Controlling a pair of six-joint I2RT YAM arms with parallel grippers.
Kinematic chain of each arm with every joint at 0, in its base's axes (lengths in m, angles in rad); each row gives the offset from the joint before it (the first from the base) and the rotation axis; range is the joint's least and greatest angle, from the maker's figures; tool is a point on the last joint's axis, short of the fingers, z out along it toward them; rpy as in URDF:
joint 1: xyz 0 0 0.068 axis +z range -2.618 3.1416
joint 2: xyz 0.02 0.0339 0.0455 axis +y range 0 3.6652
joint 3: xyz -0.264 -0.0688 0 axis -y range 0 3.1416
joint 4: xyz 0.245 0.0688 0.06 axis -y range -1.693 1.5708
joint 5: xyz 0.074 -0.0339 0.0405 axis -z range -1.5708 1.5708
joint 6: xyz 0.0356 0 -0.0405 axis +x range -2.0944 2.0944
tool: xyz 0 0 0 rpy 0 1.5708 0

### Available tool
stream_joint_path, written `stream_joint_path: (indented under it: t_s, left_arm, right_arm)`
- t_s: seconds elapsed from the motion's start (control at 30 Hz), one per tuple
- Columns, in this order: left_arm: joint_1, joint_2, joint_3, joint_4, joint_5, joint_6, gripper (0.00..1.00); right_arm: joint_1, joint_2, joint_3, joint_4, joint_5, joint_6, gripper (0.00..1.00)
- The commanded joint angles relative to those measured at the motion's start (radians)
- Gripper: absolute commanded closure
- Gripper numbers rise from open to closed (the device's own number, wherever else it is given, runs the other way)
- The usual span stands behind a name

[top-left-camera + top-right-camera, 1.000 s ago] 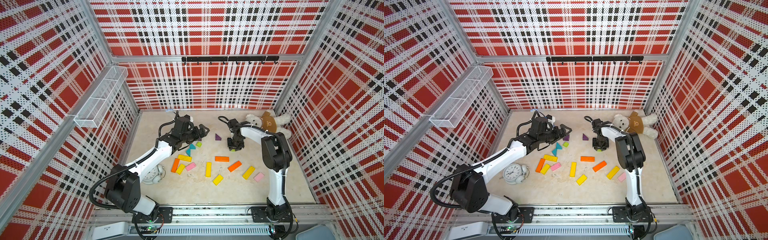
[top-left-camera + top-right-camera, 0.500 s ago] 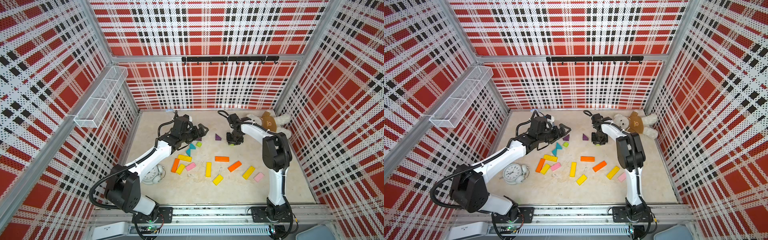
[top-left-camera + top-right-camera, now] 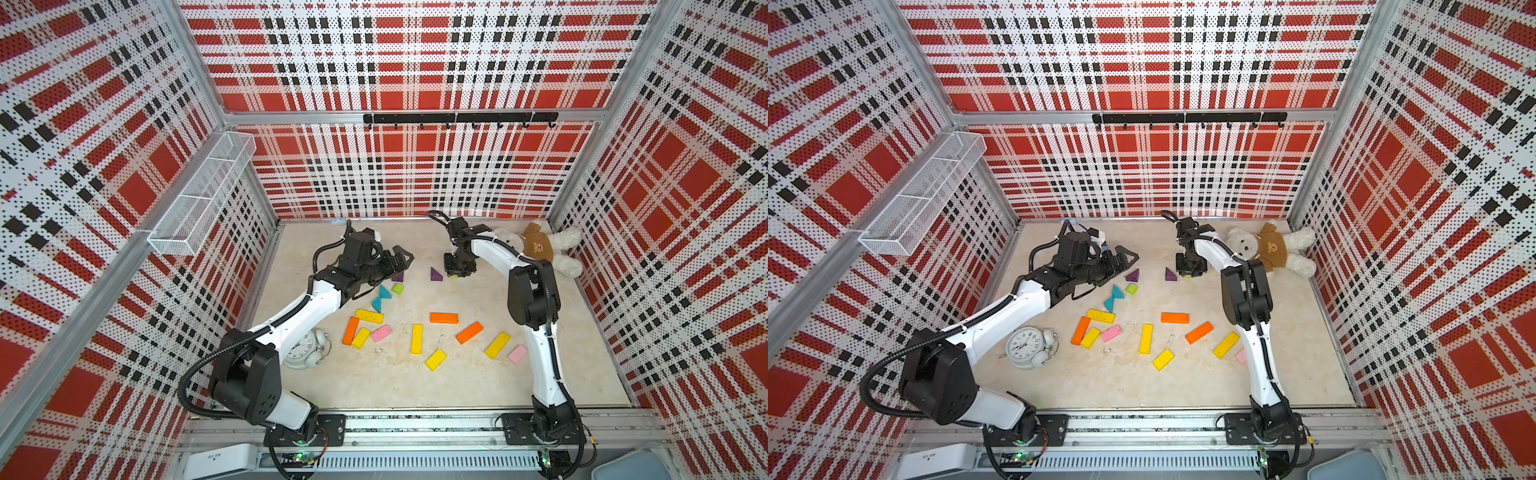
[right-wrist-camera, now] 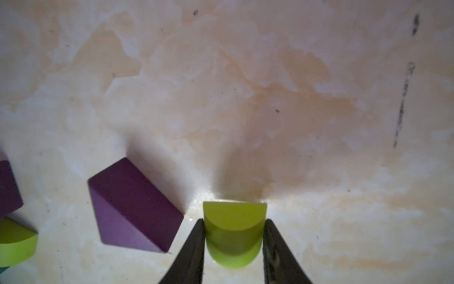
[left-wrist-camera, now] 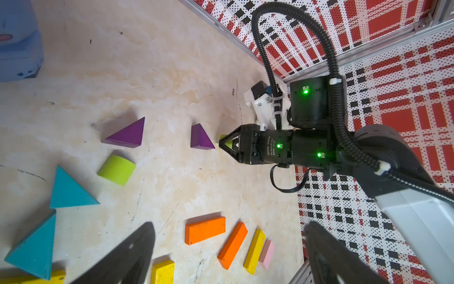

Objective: Assemble a carrot with building blocks
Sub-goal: Assemble the building block at the center of the board.

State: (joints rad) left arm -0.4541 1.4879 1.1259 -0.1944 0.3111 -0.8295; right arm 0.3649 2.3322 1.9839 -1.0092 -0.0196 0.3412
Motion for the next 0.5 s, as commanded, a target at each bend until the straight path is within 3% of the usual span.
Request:
stream_joint_path:
  t_s: [0.0,0.47]
  left_arm:
    - [0.008,0.011,-0.006,0.016,0.006,0.0,0.03]
    - [0.01,0.016,-0.006,0.016,0.011,-0.002,0.03]
  right_arm:
    - [0.002,0.02,0.039,-0.019,-0.024,-0.019,0.64]
    - [0.002,0.043,0.055,-0.018,-0.065,-0.019,0.58]
